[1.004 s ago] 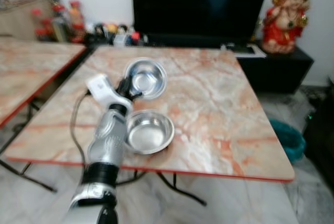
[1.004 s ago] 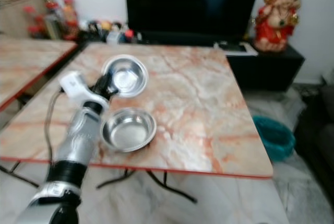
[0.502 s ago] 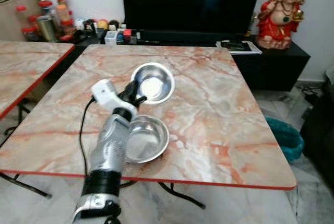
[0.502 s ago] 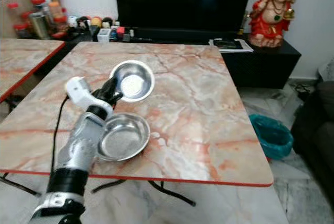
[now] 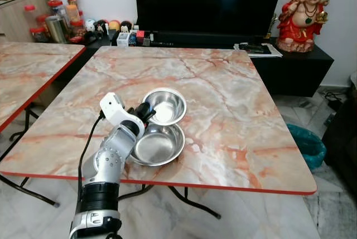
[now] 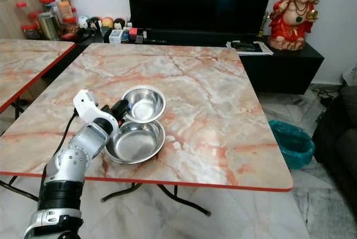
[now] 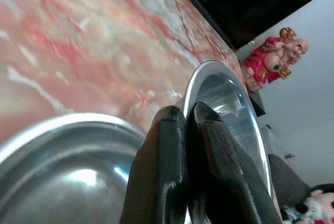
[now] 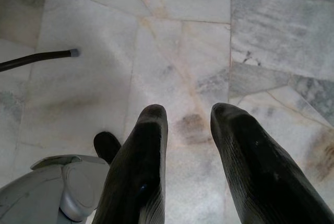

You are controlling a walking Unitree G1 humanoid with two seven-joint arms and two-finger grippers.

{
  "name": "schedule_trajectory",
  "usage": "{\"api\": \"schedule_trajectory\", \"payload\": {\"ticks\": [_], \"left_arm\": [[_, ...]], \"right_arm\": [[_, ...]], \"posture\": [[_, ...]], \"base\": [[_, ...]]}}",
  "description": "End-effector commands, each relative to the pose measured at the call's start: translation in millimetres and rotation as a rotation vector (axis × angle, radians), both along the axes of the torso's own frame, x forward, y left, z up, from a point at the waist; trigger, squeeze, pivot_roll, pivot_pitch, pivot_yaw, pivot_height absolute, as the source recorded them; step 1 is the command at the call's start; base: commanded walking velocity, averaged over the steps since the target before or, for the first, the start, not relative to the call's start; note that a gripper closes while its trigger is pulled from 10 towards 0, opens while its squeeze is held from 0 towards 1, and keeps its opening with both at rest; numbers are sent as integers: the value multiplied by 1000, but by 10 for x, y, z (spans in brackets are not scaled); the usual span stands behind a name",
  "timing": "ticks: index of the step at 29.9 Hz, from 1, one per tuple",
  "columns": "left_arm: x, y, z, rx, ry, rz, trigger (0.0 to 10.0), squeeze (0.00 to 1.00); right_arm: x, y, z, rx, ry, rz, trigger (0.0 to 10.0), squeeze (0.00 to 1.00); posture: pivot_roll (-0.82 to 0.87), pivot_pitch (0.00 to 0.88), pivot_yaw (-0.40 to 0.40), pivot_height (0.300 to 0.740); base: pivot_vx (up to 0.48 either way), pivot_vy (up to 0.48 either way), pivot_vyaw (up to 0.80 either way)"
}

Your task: Setting the table

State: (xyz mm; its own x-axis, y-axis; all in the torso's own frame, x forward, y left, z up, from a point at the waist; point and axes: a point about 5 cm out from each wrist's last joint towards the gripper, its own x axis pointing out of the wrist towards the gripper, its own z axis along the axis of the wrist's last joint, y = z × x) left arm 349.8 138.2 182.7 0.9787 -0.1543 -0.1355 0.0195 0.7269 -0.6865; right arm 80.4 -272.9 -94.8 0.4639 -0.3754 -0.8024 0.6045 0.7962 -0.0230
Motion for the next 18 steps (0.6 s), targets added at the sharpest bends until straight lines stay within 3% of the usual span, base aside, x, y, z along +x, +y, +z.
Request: {"api": "schedule_trajectory", "payload": {"ticks": [1, 8, 12, 18], "left_arm": [[-41, 23, 116, 48, -18, -5, 10000, 0], [-108, 65, 163, 80, 18, -39, 10000, 0], [-207, 114, 67, 121, 79, -99, 10000, 0], [-323, 176, -73, 63, 138, -90, 10000, 0]], "right_arm": [[6, -6, 3, -3, 2, 7, 10000, 0], [7, -6, 3, -1, 2, 11, 10000, 0], [8, -7, 4, -1, 2, 11, 10000, 0], [2, -17, 6, -3, 4, 13, 10000, 0]], "posture": [[9, 39, -28, 740], [10, 39, -28, 740], [12, 42, -28, 740], [13, 51, -34, 740]], "base": [[0, 0, 0], [0, 0, 0], [0, 0, 0], [0, 0, 0]]}}
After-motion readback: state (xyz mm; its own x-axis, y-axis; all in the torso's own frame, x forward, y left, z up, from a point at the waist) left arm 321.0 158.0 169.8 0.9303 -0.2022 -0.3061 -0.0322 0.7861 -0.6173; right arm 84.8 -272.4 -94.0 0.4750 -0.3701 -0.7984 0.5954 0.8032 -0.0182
